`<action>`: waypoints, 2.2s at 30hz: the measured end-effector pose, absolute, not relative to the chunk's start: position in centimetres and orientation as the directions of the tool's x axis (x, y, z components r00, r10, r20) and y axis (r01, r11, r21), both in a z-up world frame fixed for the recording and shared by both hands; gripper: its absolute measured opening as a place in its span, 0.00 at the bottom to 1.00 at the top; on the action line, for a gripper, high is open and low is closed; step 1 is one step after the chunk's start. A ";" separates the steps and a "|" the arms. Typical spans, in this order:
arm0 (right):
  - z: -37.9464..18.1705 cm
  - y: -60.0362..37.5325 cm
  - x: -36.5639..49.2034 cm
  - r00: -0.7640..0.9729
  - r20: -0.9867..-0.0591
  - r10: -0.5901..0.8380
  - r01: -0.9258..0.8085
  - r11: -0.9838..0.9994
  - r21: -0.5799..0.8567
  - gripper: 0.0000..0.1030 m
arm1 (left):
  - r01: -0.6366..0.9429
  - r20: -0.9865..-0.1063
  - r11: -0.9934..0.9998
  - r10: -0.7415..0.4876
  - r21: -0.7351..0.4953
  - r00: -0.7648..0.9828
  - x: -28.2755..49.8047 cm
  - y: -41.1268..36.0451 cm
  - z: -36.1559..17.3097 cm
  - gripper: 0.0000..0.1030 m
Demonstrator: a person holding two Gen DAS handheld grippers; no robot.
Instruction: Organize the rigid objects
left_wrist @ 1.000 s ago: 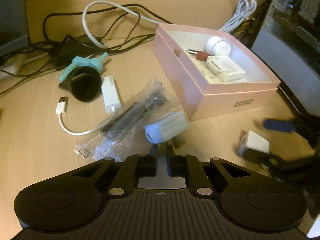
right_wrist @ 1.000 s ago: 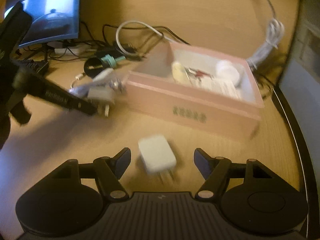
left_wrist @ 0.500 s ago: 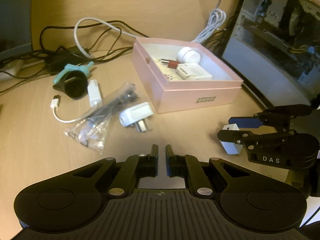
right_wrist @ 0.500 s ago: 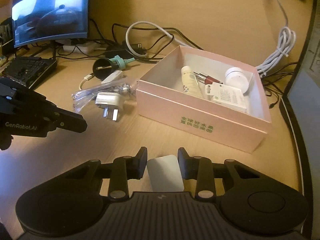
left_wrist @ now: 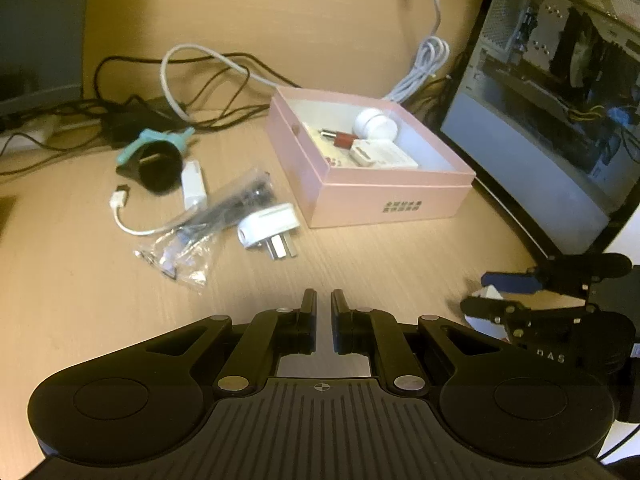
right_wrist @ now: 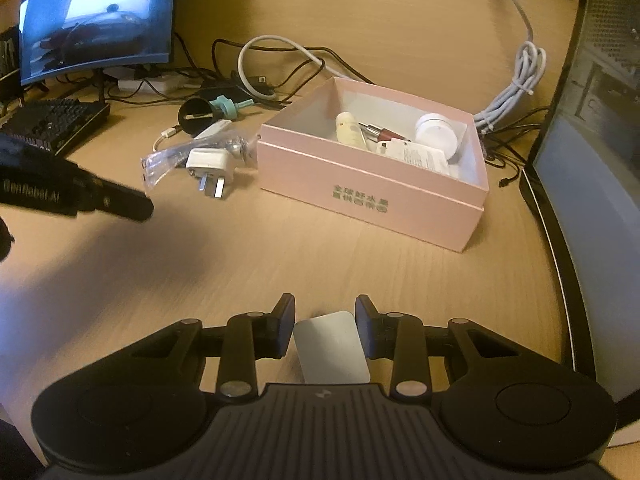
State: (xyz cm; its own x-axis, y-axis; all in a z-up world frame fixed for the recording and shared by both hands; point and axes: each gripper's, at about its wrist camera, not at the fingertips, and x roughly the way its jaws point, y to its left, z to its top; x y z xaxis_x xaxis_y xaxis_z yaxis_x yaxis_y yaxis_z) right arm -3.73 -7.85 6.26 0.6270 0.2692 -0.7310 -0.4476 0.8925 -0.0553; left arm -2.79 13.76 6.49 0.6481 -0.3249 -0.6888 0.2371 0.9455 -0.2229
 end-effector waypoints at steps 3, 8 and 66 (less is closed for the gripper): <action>6.0 -7.8 -4.1 0.618 -0.736 0.276 -0.455 0.889 -0.049 0.31 | 0.223 -0.689 0.951 -0.309 -0.214 0.656 -2.6 13.9 6.6 0.09; 5.4 -7.3 -4.4 0.613 -0.741 0.273 -0.465 0.883 -0.059 0.31 | 0.180 -0.693 0.968 -0.250 -0.174 0.676 0.3 14.3 7.9 0.12; 6.2 4.6 -1.6 0.543 -0.693 0.475 -0.628 0.777 0.040 0.85 | -0.157 -0.718 0.955 -0.074 -0.250 0.692 -8.4 22.3 7.2 0.17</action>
